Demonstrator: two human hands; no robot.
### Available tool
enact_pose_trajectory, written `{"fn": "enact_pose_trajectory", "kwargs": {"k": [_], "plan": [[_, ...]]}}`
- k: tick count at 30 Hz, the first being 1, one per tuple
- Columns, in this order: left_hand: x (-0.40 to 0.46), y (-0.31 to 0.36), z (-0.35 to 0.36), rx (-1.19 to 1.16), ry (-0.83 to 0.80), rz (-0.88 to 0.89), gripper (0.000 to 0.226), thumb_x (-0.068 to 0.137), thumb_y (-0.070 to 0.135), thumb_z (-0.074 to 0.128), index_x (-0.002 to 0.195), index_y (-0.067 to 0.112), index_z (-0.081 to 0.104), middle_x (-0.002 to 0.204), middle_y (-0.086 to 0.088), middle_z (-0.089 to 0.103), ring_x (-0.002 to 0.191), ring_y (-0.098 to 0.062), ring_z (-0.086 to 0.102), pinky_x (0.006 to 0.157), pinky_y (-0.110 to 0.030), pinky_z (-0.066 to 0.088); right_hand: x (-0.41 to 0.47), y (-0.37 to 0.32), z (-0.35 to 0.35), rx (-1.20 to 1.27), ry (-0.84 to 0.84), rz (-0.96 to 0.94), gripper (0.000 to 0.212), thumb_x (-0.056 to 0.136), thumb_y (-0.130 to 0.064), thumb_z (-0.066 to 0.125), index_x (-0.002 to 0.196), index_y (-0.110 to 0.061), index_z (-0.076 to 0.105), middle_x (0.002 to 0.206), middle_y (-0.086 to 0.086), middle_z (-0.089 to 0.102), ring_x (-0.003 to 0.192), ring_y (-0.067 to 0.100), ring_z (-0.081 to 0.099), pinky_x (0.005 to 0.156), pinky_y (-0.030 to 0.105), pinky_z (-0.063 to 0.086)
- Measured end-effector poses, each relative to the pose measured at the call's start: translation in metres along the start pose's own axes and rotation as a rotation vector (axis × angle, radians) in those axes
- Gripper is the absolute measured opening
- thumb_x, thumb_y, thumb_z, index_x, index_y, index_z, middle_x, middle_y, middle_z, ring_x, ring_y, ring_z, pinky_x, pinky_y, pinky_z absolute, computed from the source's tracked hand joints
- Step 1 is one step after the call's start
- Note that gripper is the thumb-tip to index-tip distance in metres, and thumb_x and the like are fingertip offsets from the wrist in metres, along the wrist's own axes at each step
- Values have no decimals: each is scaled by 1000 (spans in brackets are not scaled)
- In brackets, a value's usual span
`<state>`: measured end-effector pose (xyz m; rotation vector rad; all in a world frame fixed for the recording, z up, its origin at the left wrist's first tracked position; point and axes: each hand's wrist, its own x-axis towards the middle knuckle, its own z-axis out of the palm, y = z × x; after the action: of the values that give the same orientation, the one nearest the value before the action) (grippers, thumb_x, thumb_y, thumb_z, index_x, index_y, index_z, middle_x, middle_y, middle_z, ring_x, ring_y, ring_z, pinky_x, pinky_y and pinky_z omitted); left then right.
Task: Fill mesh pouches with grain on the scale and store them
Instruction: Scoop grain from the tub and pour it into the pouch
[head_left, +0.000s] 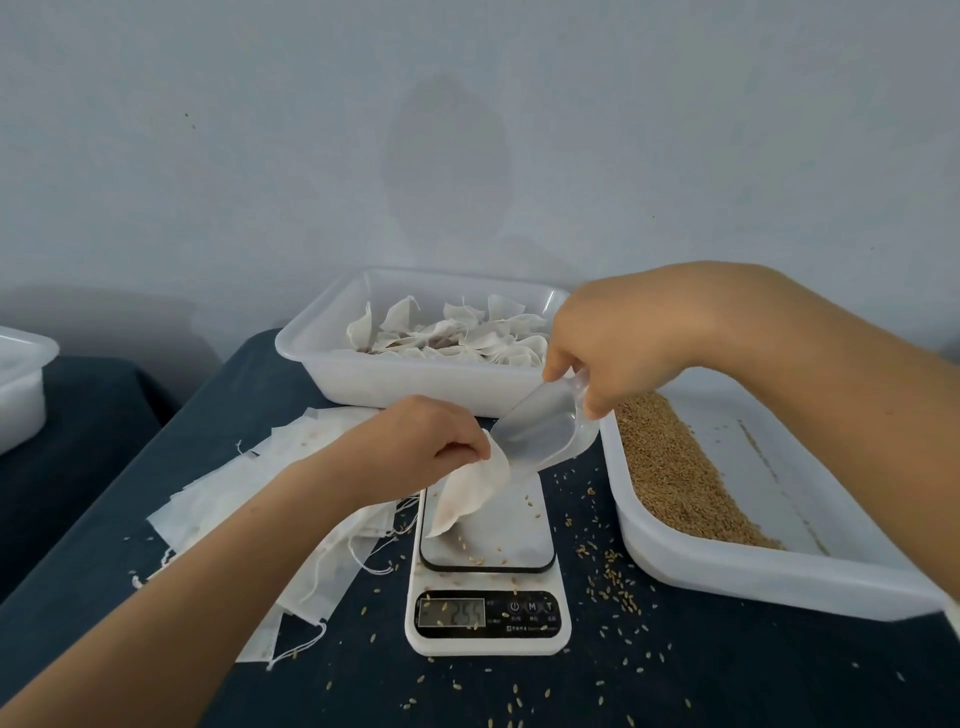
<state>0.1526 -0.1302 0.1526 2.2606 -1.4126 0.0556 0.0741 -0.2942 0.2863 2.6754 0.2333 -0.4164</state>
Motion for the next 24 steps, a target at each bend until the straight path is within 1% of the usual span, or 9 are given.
{"fn": "enact_pose_trajectory", "kwargs": {"k": [5,8,10,12,15,19,21,22,24], "plan": [[0,-2,2,3,31,-19,16,92,11,57,97,11,73,95,5,69,88,-7,60,78,-9,40,-3,-10,1,-155,66,6,39,88,-28,61,126,-19,59,120,0,63,111,20,57,83,30,48],[0,-2,3,12,37,-30,17,92,11,56,97,11,72,94,3,70,85,-9,61,76,-11,40,-1,-13,6,-189,96,18,35,88,-23,59,122,-19,61,115,1,64,106,21,60,76,29,49],[0,-3,3,28,54,-40,17,92,11,56,98,10,72,95,3,69,84,-7,59,76,-10,39,-1,-9,9,-163,140,1,33,86,-21,58,119,-18,63,104,0,65,93,20,61,66,27,47],[0,-4,1,56,73,-57,18,92,11,56,99,11,72,97,4,69,81,-3,54,77,-11,39,-5,4,11,-30,163,4,36,85,-26,61,120,-20,63,99,-2,66,88,17,59,66,27,45],[1,-9,-7,101,106,-90,17,92,13,56,97,13,72,95,7,68,78,0,49,72,-5,36,-14,34,22,323,148,87,48,85,-35,64,131,-29,55,101,-12,65,94,7,59,84,25,47],[11,-11,-17,194,80,-154,17,91,16,52,90,17,69,89,10,65,83,-7,53,74,-18,40,-17,63,65,808,242,276,52,86,-33,66,134,-24,50,91,-7,68,79,11,68,79,29,54],[19,-8,-16,246,58,-194,17,90,18,50,85,18,66,82,10,62,79,-8,52,68,-20,38,-10,70,88,1009,332,434,56,86,-30,66,138,-21,45,91,1,70,71,12,70,71,28,53],[23,-6,-14,261,45,-217,16,89,18,50,84,17,65,80,10,60,78,-9,52,66,-20,38,-4,72,99,1052,365,527,58,86,-29,65,139,-20,43,98,5,70,74,13,71,72,27,51],[28,0,-9,261,23,-270,15,86,16,50,81,16,64,74,11,57,78,-12,54,66,-22,42,10,75,120,974,347,703,59,86,-29,62,140,-15,41,122,10,62,99,22,65,83,30,46]]}}
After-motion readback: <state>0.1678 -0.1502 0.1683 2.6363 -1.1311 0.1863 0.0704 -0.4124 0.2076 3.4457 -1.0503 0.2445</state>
